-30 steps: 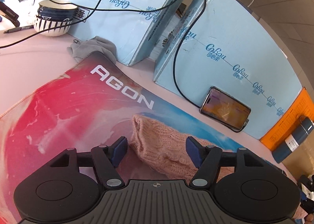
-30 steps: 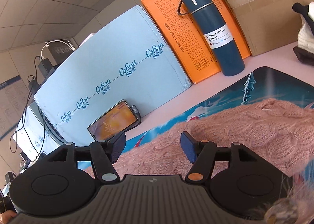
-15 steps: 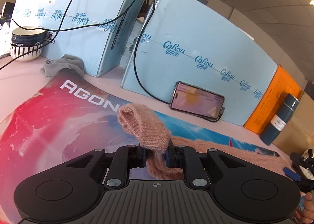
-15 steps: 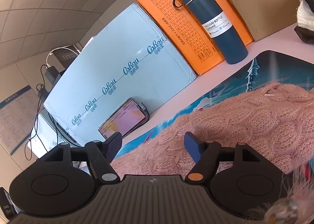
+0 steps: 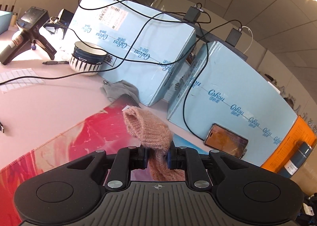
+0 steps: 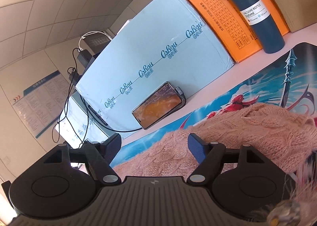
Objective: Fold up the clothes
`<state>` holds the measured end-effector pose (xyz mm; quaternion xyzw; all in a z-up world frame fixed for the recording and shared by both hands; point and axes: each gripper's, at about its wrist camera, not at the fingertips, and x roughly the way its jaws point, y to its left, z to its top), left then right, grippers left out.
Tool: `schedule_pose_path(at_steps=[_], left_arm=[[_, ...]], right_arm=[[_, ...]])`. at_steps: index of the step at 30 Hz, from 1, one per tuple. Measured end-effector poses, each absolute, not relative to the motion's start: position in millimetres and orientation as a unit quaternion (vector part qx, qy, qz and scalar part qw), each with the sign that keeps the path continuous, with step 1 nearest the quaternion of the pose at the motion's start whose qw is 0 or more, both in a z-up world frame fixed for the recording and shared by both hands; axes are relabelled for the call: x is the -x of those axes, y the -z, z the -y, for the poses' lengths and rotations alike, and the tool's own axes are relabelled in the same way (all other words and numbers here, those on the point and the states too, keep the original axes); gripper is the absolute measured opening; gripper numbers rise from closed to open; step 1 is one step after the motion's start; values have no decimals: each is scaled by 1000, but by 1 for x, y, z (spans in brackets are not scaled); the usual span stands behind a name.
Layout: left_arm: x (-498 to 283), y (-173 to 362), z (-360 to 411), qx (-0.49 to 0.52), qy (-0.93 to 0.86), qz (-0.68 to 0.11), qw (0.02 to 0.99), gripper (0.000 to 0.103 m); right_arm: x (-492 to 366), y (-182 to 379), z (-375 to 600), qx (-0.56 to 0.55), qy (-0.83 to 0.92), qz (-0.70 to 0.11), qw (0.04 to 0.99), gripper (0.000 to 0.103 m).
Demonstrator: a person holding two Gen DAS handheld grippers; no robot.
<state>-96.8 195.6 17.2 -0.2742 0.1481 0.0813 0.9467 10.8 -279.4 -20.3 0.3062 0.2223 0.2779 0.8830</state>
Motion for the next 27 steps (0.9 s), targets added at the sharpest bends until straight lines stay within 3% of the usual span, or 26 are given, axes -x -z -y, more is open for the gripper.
schedule_pose_path(at_steps=[7,13,15,17,20,27], left_arm=[[76,-24,-145,311,30,-124,942,16],[52,-10,-99,315,74,-165,932,18],[44,-5,-90,320,76,-181,927,25],[40,2,-85,348,76,-192,914,49],[35,7,-79,385,102,-199,895,75],[27,27,-74,440,143,-210,861,80]], right_arm=[[-17,26,276,-300,-264,-248,883,73],[-16,27,278,-303,-263,-247,882,73],[-17,26,278,-304,-263,-246,882,73],[-17,26,278,-303,-264,-246,882,73],[-17,26,278,-305,-264,-246,881,73],[-17,26,278,-304,-266,-245,881,74]])
